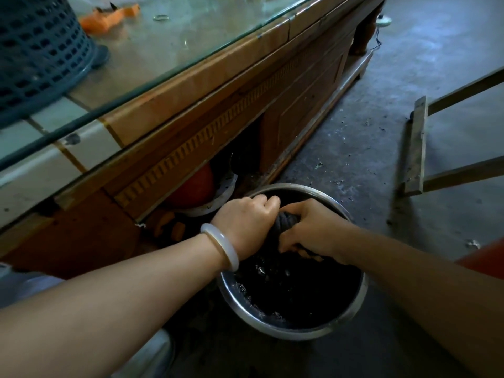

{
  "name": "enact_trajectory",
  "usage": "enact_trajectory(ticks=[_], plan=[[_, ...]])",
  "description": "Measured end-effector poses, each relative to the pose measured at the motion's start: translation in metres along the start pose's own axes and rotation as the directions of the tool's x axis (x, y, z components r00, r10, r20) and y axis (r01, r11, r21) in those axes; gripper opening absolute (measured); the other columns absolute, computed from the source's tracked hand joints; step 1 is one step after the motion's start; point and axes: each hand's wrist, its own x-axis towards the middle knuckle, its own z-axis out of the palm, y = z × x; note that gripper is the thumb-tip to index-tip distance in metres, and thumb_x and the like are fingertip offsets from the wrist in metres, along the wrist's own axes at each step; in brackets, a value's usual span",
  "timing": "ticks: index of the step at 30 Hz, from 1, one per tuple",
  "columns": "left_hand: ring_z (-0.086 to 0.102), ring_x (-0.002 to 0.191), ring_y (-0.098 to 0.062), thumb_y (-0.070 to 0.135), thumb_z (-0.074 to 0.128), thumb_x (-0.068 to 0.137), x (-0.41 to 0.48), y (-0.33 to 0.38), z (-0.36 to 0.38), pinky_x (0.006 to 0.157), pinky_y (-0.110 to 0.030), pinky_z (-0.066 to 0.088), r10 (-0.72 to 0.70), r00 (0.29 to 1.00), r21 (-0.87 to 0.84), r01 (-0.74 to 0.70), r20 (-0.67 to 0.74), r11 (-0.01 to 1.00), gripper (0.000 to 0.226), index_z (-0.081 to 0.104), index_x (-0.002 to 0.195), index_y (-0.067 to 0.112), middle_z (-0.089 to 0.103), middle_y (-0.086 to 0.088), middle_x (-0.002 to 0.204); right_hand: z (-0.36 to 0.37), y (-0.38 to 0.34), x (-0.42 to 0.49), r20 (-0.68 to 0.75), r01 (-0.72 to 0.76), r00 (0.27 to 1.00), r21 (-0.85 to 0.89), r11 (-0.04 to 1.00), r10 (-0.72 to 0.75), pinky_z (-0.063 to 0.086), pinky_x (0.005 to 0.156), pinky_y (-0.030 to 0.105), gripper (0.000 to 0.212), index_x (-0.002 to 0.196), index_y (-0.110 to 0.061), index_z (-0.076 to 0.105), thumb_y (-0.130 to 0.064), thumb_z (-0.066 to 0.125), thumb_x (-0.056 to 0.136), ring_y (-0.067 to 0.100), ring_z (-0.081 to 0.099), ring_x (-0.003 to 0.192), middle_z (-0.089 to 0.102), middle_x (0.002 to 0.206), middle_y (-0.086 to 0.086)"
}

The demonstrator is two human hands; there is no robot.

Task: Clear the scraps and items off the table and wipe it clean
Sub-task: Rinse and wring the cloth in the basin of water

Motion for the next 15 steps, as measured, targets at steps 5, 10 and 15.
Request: enact_trajectory(ticks=[5, 10, 15], plan=[[0.057, 0.062, -0.021, 0.018, 0.056, 0.077, 0.01, 0.009, -0.007, 0.052, -0.03, 0.046, -0.283, 0.894, -0.283, 0.388, 0.349, 0.877, 0.009, 0.051, 0.069, 0.019, 0.057, 0.0, 0.069, 0.002, 0.008, 0.004, -0.161, 0.203, 0.918, -0.593, 0.779, -0.362, 0.048, 0.063, 0.029, 0.024, 0.097, -0.026, 0.067, -0.023, 0.071, 0.074, 0.019, 0.063, 0.078, 0.064, 0.079, -0.006], [0.05, 0.054, -0.024, 0.005, 0.057, 0.07, 0.013, 0.013, -0.005, 0.051, -0.031, 0.039, -0.262, 0.792, -0.541, 0.578, 0.551, 0.611, 0.019, 0.05, 0.054, 0.011, 0.051, -0.006, 0.053, 0.0, 0.028, 0.014, -0.139, 0.295, 0.791, -0.765, 0.572, -0.595, 0.05, 0.064, 0.035, 0.021, 0.099, -0.02, 0.06, -0.036, 0.06, 0.085, 0.029, 0.064, 0.081, 0.067, 0.09, 0.002], [0.042, 0.036, -0.015, -0.001, 0.059, 0.066, 0.013, 0.018, -0.014, 0.042, -0.018, 0.035, -0.248, 0.706, -0.585, 0.696, 0.663, 0.417, 0.016, 0.056, 0.055, 0.011, 0.047, 0.0, 0.041, -0.005, 0.033, 0.021, -0.153, 0.345, 0.631, -0.823, 0.452, -0.76, 0.041, 0.045, 0.027, 0.021, 0.084, -0.016, 0.065, -0.034, 0.068, 0.075, 0.032, 0.061, 0.054, 0.066, 0.069, 0.004]])
